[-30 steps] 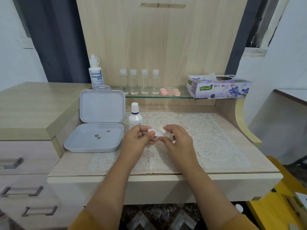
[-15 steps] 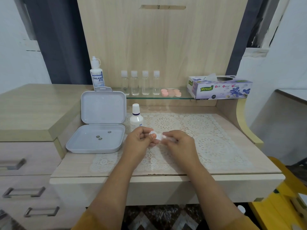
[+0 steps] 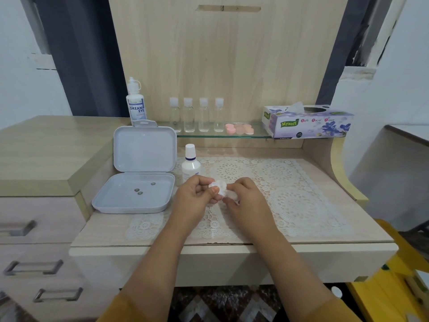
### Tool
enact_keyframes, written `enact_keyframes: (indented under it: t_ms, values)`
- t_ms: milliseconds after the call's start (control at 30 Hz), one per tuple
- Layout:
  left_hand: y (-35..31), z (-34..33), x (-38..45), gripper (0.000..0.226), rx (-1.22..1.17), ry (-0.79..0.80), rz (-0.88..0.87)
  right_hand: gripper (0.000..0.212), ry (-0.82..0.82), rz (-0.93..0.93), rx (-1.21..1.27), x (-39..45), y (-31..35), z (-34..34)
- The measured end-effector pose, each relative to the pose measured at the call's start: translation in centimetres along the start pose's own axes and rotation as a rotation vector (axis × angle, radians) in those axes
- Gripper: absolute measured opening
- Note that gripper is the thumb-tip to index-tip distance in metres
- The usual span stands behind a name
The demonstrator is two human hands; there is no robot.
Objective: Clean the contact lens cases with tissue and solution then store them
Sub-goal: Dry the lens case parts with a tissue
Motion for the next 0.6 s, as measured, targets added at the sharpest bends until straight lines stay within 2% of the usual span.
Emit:
enact_keyframes:
  t_ms: [267, 367, 500, 600]
  values:
    - [-0.1, 0.1, -0.1, 0.012, 0.005, 0.047, 0.004, 0.007, -0.055, 0.080, -0.047, -0.2, -0.2, -0.2]
    - [0.0, 0.2, -0.1, 0.011, 0.010, 0.057, 0.002, 0.010, -0.045, 0.086, -0.024, 0.0, -0.4, -0.4]
    - [0.2, 0.2, 0.1, 0.014, 0.023, 0.050, -0.004, 0.020, 0.074, -0.042, 0.104, 0.0, -0.4, 0.3]
    - [0.3, 0.2, 0.2, 0.015, 0.025, 0.036, -0.008, 0.007, 0.075, -0.167, 0.312, 0.1, -0.4, 1.0]
Point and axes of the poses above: each hand's wrist, its own x-axis towards the middle knuckle, its own z-axis out of the back of the hand, y = z × x, the point moved 2 cm from there along x, towards the middle knuckle, and after that the axes turned 4 degrees about -z, right-handed, at the moved point
